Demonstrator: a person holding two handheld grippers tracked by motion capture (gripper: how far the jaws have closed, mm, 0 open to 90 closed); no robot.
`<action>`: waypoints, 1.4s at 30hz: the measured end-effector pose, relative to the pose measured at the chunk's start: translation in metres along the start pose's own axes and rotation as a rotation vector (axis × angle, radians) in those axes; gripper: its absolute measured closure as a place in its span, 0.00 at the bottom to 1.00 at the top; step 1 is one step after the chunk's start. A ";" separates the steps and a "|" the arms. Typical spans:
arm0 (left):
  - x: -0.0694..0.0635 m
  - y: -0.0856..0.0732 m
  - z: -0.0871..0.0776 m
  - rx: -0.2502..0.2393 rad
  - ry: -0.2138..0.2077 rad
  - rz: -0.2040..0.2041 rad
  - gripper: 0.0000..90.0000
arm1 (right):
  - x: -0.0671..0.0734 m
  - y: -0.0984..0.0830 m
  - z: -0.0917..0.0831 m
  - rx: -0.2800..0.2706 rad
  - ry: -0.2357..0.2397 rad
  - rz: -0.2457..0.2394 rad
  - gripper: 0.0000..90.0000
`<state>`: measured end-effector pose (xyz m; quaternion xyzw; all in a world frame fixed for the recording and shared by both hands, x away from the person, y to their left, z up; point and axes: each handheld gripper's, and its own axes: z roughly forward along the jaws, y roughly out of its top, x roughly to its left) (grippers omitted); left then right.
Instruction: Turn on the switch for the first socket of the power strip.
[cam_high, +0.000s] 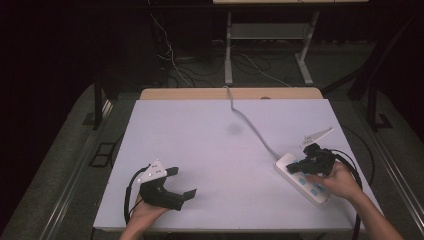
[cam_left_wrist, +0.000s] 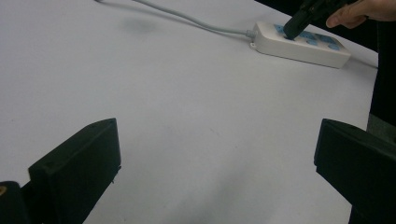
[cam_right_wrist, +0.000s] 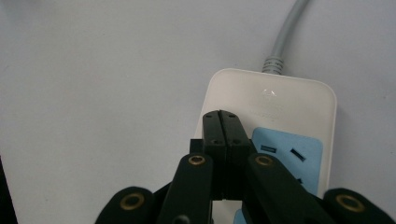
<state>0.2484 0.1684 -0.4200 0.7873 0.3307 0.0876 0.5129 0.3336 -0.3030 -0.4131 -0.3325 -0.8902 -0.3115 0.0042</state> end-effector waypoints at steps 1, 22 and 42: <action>0.000 0.000 0.000 -0.001 0.000 0.000 0.00 | 0.000 0.000 0.000 0.000 -0.001 0.000 1.00; 0.003 -0.001 0.001 0.002 0.007 -0.008 0.00 | -0.005 0.015 -0.019 -0.039 0.018 0.018 1.00; 0.002 -0.001 -0.001 -0.012 0.009 -0.014 0.00 | 0.002 0.017 -0.053 -0.126 -0.060 0.083 0.88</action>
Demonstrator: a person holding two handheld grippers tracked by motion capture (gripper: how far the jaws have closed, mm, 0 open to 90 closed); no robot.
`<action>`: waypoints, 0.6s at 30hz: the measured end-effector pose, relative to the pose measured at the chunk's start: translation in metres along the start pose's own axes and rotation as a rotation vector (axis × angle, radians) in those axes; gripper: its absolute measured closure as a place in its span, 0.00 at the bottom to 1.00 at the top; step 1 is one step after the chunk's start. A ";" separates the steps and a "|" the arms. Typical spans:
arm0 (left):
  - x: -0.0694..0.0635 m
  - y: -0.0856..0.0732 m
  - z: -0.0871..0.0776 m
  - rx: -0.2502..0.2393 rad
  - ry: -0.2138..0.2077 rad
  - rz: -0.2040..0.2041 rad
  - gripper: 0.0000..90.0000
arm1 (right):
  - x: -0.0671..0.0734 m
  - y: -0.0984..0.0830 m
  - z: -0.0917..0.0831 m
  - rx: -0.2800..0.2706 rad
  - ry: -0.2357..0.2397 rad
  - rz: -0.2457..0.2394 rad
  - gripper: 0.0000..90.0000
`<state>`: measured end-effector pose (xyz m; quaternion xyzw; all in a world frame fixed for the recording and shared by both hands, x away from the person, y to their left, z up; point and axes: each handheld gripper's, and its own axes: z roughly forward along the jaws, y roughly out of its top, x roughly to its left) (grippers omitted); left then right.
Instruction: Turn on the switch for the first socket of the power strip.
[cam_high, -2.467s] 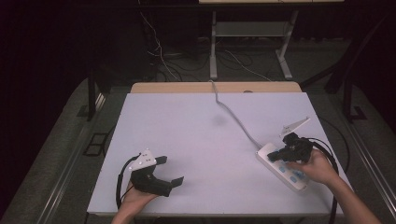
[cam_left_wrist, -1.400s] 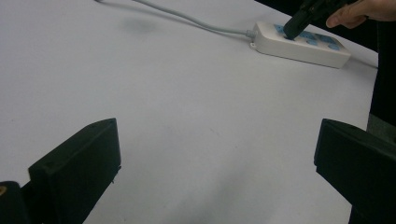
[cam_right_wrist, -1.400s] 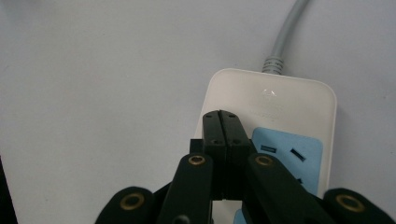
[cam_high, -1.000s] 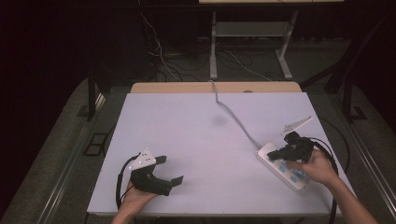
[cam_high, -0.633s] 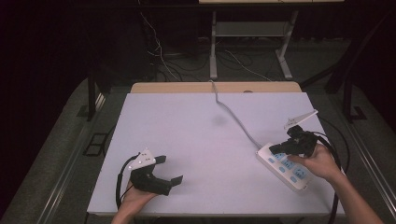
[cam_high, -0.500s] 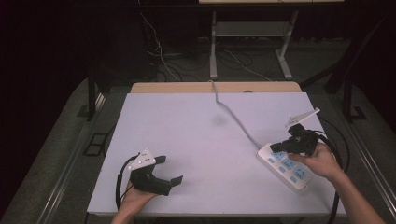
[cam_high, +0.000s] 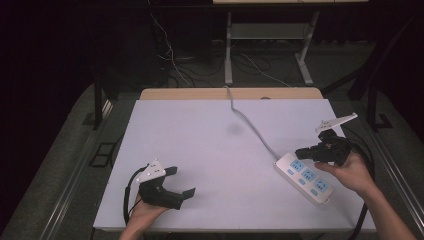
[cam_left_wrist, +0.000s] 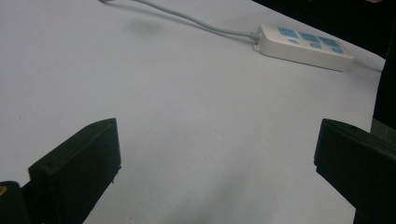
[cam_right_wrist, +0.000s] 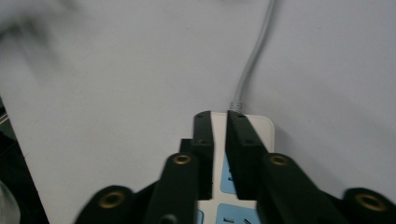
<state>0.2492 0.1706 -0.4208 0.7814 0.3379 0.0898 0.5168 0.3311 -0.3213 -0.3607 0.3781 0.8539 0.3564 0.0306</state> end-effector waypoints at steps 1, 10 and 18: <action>0.000 0.000 0.000 0.000 0.001 0.000 0.00 | 0.001 -0.001 -0.002 -0.010 -0.012 0.008 0.83; 0.000 0.000 -0.002 -0.008 0.002 0.000 0.00 | 0.007 -0.015 -0.013 -0.101 -0.058 0.108 0.33; 0.000 0.000 -0.002 -0.011 0.004 -0.002 0.00 | 0.020 -0.030 -0.015 -0.185 -0.022 0.152 0.00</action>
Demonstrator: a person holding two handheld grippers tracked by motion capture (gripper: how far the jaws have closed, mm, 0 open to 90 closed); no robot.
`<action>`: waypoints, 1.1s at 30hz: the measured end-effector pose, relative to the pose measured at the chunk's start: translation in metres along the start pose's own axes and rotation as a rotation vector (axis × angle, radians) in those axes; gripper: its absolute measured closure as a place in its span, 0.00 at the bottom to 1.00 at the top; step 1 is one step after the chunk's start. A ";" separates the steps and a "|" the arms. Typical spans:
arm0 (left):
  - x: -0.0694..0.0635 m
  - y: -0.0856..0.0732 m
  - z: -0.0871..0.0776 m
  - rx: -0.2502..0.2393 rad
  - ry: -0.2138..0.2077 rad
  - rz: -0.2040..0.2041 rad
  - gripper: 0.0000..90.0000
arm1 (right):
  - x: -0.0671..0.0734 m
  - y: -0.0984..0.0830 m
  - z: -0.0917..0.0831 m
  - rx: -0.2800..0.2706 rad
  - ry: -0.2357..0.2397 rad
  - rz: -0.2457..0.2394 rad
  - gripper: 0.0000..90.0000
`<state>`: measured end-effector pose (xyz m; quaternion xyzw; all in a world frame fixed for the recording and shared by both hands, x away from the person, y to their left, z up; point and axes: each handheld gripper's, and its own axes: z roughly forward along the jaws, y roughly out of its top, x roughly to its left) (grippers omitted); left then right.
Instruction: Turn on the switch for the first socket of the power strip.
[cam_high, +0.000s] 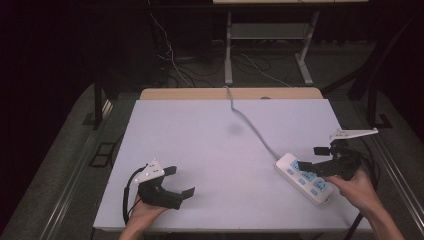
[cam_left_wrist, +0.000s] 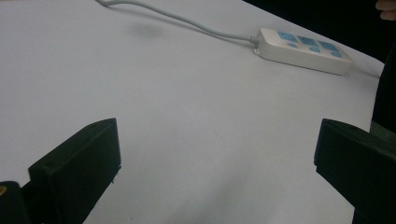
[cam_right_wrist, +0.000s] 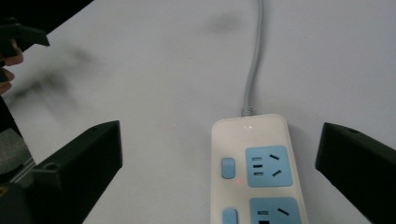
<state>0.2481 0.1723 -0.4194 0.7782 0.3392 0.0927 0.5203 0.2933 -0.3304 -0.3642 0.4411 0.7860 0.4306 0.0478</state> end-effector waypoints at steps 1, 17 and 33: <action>0.000 0.000 0.000 -0.001 0.001 -0.001 0.00 | 0.002 -0.002 -0.001 -0.010 0.003 0.003 0.00; 0.001 0.000 -0.002 -0.006 0.003 -0.004 0.00 | 0.018 -0.035 0.004 -0.075 0.046 0.018 0.00; 0.002 -0.001 -0.002 0.001 0.001 -0.006 0.00 | 0.031 -0.069 0.022 -0.075 0.041 -0.015 0.00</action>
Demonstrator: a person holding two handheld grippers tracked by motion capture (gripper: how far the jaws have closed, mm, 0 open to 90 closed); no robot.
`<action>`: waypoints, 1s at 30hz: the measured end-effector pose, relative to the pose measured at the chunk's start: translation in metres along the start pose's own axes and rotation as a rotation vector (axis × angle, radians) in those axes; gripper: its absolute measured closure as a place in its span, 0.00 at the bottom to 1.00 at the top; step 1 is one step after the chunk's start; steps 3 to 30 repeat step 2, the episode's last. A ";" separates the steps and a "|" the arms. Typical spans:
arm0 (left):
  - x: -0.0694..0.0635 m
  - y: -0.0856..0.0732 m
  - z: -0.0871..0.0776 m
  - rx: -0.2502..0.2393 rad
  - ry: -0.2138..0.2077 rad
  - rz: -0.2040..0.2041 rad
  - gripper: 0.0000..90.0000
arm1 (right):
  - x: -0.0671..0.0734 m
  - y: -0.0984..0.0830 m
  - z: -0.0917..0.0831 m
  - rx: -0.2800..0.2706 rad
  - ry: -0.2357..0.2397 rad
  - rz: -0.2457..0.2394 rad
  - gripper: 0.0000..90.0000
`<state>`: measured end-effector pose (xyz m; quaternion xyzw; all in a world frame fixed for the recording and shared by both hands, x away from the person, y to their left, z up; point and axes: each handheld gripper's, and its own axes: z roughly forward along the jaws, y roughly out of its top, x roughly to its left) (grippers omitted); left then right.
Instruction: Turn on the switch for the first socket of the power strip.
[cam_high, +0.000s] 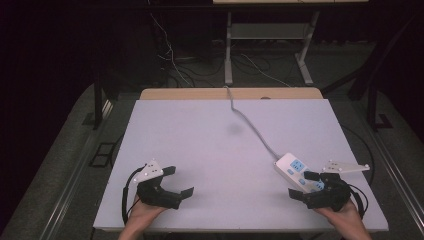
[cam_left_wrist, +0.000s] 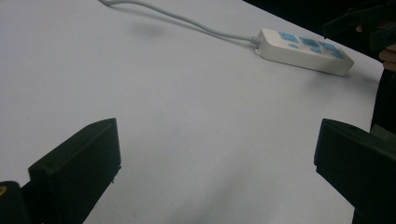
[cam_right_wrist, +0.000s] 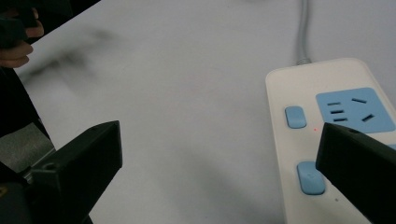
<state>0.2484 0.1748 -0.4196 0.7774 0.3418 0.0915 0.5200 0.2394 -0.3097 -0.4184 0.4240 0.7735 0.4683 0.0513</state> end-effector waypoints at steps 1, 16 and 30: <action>0.000 0.000 0.000 0.001 -0.001 0.000 0.00 | 0.001 -0.002 0.001 -0.002 -0.001 -0.003 0.00; 0.000 0.000 0.000 0.001 0.000 0.000 0.00 | 0.001 -0.003 0.001 -0.002 0.000 -0.004 0.00; 0.000 0.000 0.000 0.001 0.000 0.000 0.00 | 0.001 -0.003 0.001 -0.002 0.000 -0.004 0.00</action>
